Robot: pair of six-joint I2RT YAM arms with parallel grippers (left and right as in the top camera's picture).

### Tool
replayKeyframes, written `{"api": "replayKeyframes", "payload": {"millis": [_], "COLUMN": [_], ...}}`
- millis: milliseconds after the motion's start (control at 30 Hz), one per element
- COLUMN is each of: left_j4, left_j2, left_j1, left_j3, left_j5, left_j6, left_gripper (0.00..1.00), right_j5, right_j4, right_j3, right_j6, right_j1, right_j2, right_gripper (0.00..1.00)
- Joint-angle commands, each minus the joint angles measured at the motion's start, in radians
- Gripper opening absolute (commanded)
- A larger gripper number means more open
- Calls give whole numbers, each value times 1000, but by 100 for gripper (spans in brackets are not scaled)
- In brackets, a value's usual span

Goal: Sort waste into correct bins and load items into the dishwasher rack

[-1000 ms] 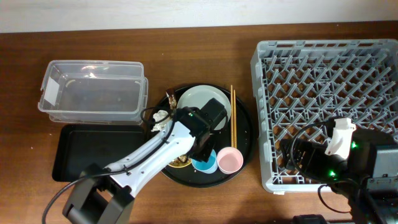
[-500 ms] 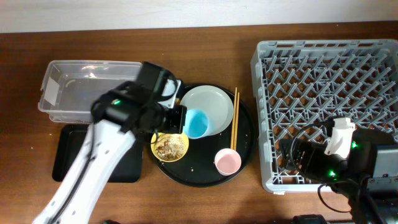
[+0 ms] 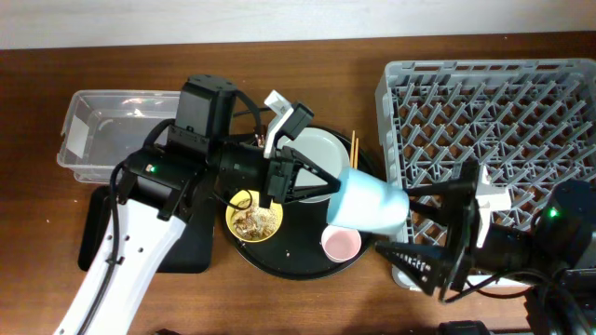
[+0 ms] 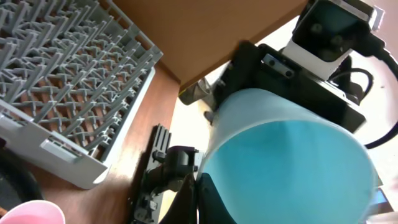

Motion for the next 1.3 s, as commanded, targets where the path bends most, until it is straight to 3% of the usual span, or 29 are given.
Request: {"api": "replayKeyframes", "payload": {"millis": [0,67,167,367,400,433,733,867,1000,1033,1067,1100,1200,1267], "left_j4": [19,77,92,117,117,117,233,257,256,256,256,257,256,241], "left_j2": [-8,-8,-8,-8,-8,-8,-8,-8,-8,-8,-8,-8,-8,-8], "left_j1": [2,1,1,1,1,0,-28,-28,-28,-28,-26,-19,59,137], "left_j3": [11,11,11,11,11,11,11,11,10,10,10,10,10,10], "left_j5": [28,104,120,95,93,93,98,93,93,93,93,92,93,94], "left_j6": [19,19,19,19,19,19,-31,-52,-53,-52,-52,-52,-52,-62], "left_gripper": [0,1,1,0,0,1,0,1,0,11,42,100,100,100], "right_j5": [-113,-113,-140,-200,-199,-198,-196,-225,-226,-225,-217,-196,-14,345], "right_j4": [7,13,13,14,17,24,16,18,42,45,49,51,35,-126], "right_j3": [15,15,15,15,15,15,14,14,15,15,15,16,40,93], "right_j6": [-6,-7,-7,-7,-7,-7,-7,-7,-7,-7,-7,1,101,222], "right_j1": [-2,-2,-2,-2,-2,-2,-2,-2,-2,-2,-3,-4,-27,-102], "right_j2": [7,18,33,34,34,34,77,79,78,78,78,75,46,30], "right_gripper": [76,82,82,60,63,73,74,62,58,53,51,51,50,48]}}
